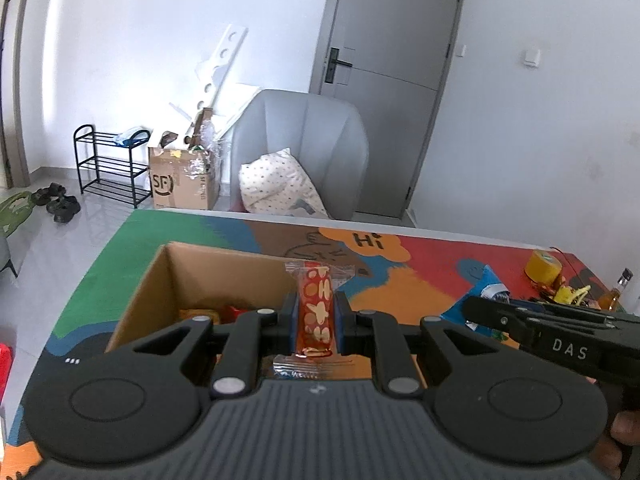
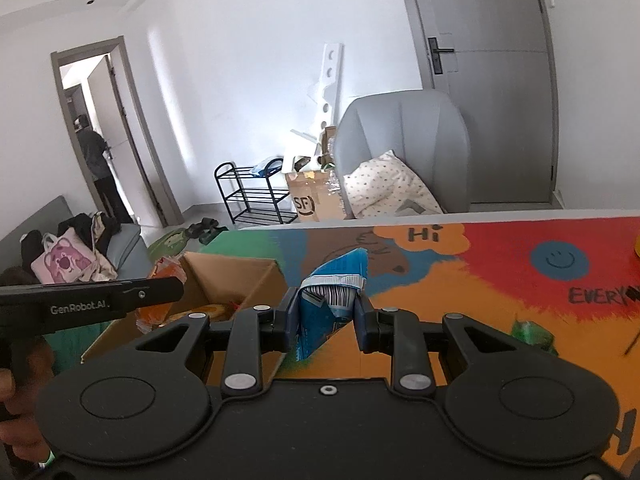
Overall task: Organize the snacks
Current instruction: 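Carry both snacks over the cardboard box and open both tools to release, then withdraw both tools from the box toward the green candies, then grasp a green candy with right tool while left tool grasps another green candy, then carry both green candies over the box and open both tools to drop them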
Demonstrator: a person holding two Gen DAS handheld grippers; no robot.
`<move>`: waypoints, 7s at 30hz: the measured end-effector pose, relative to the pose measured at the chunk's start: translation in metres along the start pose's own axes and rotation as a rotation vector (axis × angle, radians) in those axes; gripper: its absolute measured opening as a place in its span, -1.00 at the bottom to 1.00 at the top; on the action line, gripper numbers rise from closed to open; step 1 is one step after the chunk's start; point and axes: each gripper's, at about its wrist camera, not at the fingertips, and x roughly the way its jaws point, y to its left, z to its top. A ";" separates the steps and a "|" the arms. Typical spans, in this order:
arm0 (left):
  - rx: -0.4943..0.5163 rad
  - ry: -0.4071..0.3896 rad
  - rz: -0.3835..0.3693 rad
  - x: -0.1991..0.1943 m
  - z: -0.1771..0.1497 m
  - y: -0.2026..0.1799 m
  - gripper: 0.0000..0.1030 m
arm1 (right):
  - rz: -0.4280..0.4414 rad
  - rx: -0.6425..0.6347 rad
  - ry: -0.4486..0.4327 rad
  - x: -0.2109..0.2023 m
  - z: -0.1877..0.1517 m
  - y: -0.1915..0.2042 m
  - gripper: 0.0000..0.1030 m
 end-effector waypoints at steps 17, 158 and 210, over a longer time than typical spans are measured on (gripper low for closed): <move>-0.093 0.044 0.057 0.007 -0.006 0.061 -0.69 | 0.051 -0.051 0.033 0.029 0.005 0.043 -0.49; 0.010 0.264 -0.150 0.192 -0.038 -0.165 0.25 | -0.185 0.407 0.111 0.032 -0.061 -0.205 -0.28; 0.053 0.093 -0.142 0.039 -0.021 -0.108 -0.56 | -0.161 0.247 -0.043 -0.045 -0.030 -0.085 -0.30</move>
